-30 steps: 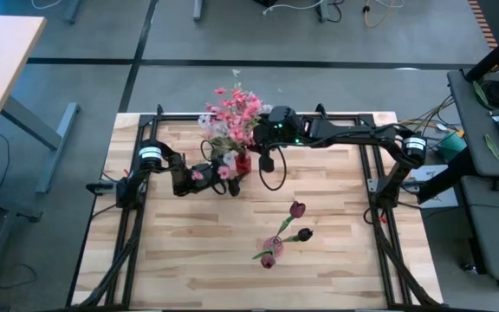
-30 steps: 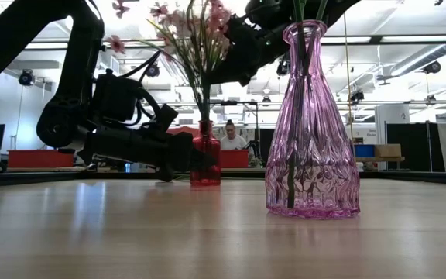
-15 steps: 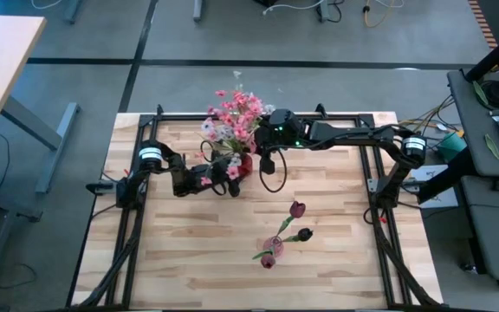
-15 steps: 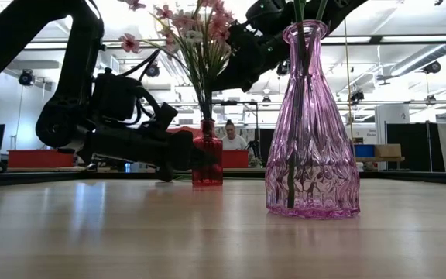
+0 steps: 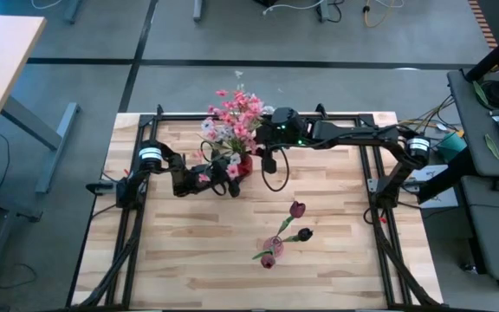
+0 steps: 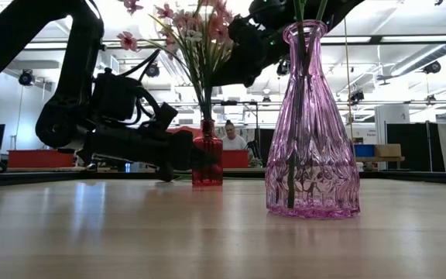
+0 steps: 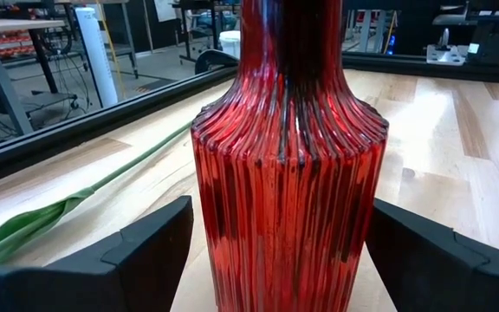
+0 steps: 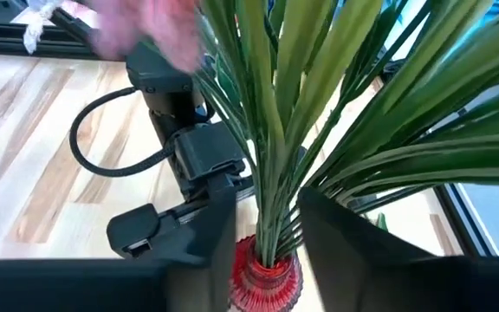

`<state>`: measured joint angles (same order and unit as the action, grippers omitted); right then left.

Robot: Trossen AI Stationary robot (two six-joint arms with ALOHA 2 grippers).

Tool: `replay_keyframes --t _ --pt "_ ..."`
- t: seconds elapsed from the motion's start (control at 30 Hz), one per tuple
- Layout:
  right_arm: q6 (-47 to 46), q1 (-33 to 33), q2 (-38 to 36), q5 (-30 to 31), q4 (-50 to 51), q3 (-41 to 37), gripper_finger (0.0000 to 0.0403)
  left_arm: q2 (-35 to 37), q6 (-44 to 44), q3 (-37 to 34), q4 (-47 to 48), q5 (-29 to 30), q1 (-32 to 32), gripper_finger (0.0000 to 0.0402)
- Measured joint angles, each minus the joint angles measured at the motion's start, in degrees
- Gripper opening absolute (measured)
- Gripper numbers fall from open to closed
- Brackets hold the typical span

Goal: Sort flowers into vase by color
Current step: Put the pink flowers into the red vase, then put the black flower into the purple vase

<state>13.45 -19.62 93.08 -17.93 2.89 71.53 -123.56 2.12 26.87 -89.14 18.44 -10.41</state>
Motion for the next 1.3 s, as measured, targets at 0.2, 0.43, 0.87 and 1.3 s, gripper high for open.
replay_keyframes --t 0.2,0.43,0.87,1.3 --pt "0.02 0.0 -2.53 0.0 2.61 0.0 0.0195 0.0 0.14 0.0 0.0 0.0 0.0 0.031" --pt "0.0 0.02 -6.36 -0.02 6.34 -0.02 0.0235 0.12 1.57 0.0 -0.26 0.0 0.0 0.0312" --pt "-0.37 0.99 -10.27 -0.01 10.77 -0.04 0.0245 1.35 3.17 -0.56 -0.46 0.02 0.0 0.0352" --pt "-0.94 1.6 -11.44 -0.02 14.42 0.07 0.0242 10.8 3.87 -11.33 -0.2 0.03 0.0 0.036"
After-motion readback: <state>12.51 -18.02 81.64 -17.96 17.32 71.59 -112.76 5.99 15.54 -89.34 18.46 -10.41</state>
